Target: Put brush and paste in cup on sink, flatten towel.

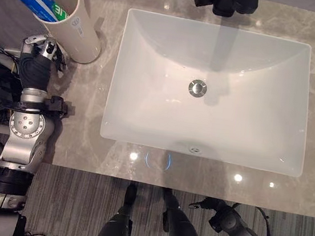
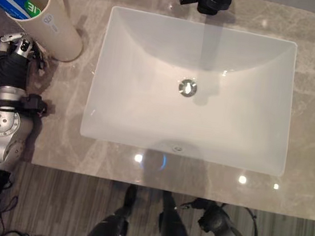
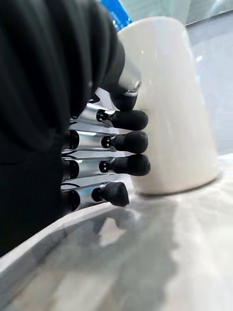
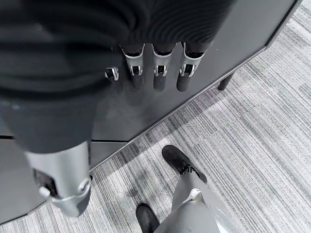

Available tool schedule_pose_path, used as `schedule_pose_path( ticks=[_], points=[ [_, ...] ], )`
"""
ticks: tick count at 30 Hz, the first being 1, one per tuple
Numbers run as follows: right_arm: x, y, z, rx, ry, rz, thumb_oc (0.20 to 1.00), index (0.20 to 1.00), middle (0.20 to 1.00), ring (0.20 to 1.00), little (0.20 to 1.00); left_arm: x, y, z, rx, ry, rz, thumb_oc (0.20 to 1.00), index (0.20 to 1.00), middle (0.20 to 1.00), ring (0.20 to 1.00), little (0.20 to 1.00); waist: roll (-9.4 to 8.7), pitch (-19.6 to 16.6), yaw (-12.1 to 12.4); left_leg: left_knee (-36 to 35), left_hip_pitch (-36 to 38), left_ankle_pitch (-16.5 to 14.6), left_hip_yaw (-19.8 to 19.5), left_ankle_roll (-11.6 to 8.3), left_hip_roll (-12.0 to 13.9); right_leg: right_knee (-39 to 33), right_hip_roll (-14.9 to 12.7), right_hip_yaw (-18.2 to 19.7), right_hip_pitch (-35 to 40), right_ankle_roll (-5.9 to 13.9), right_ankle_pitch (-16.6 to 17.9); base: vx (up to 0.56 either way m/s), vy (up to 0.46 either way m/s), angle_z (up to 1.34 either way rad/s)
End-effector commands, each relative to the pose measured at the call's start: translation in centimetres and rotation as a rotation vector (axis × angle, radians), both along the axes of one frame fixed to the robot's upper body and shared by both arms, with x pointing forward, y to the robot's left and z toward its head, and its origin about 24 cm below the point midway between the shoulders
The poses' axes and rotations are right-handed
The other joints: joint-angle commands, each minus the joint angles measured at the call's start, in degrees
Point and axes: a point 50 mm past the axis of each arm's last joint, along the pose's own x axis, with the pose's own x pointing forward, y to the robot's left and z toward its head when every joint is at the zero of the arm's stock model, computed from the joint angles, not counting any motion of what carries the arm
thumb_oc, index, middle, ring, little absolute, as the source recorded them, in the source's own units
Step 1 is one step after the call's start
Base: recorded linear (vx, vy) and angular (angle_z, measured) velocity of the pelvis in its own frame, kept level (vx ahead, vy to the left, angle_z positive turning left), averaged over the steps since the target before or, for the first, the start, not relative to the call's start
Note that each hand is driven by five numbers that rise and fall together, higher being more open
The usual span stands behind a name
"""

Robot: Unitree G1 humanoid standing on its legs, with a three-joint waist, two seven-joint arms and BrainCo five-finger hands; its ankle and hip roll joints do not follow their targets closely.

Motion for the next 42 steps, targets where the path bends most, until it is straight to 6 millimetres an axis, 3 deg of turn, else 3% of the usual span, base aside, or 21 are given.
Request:
schedule_pose_path(
  ticks=[1, 6, 10, 19, 29, 42],
  points=[
    [-0.4, 0.6, -0.1, 0.054, -0.022, -0.013, 1.0, 1.0, 1.0, 1.0, 1.0, -0.8, -0.1, -4.4, -0.028, 0.145, 0.001, 0.2, 0.2, 0.2, 0.2, 0.2, -0.35, -2.29, 0.05, -0.43, 1.4, -0.25, 0.99, 3.33, -3.42, 5.02, -1.36, 1.62, -2.22, 3.17, -4.48, 0.0, 0.0, 0.0],
    [-0.7, 0.2, -0.2, 0.056, -0.019, -0.035, 1.0, 1.0, 1.0, 1.0, 1.0, -2.2, -0.2, -5.2, -0.04, 0.16, -0.026, 0.2, 0.2, 0.2, 0.2, 0.2, 0.18, -2.76, 0.59, -0.68, 1.76, -0.25, 0.93, 3.25, -3.51, 4.42, -1.51, 1.23, -1.67, 3.09, -4.34, 0.0, -0.002, 0.01],
    [-1.0, 0.1, -0.6, 0.055, -0.003, -0.051, 1.0, 1.0, 1.0, 1.0, 1.0, -2.4, -0.6, -4.9, -0.025, 0.143, -0.045, 0.2, 0.2, 0.2, 0.2, 0.2, 0.25, -2.92, 0.67, -1.04, 1.66, 0.17, 0.93, 3.06, -3.19, 4.45, -1.33, 1.07, -1.73, 2.97, -4.37, -0.02, -0.013, 0.01],
    [-1.3, -0.2, -0.9, 0.035, 0.012, -0.042, 1.0, 1.0, 1.0, 1.0, 1.0, -1.6, -1.5, -3.4, -0.008, 0.09, -0.076, 0.2, 0.2, 0.2, 0.2, 0.2, 0.14, -2.12, 0.15, -2.79, 0.96, 1.91, 0.58, 2.24, -2.71, 3.95, -1.29, 0.28, -2.5, 2.66, -3.94, -0.03, -0.024, 0.03],
    [-1.4, -0.8, -0.7, 0.018, 0.005, -0.051, 1.0, 1.0, 1.0, 1.0, 1.0, -1.1, -1.1, -3.8, -0.056, 0.112, -0.075, 0.2, 0.2, 0.2, 0.2, 0.2, 0.77, -2.07, -0.45, -2.83, -0.07, 2.27, 1.29, 1.95, -2.57, 3.32, -0.89, 1.22, -3.33, 2.54, -3.36, 0.0, -0.005, 0.0],
    [-1.3, -1.3, -0.6, 0.016, -0.007, -0.09, 1.0, 1.0, 1.0, 1.0, 1.0, 0.6, -1.3, -2.6, -0.12, 0.079, -0.089, 0.2, 0.2, 0.2, 0.2, 0.2, 1.76, -1.51, -1.49, -3.11, -0.61, 2.32, 1.93, 1.63, -2.49, 3.02, -1.11, 0.98, -3.84, 2.73, -3.45, 0.03, 0.003, -0.01]
  ],
)
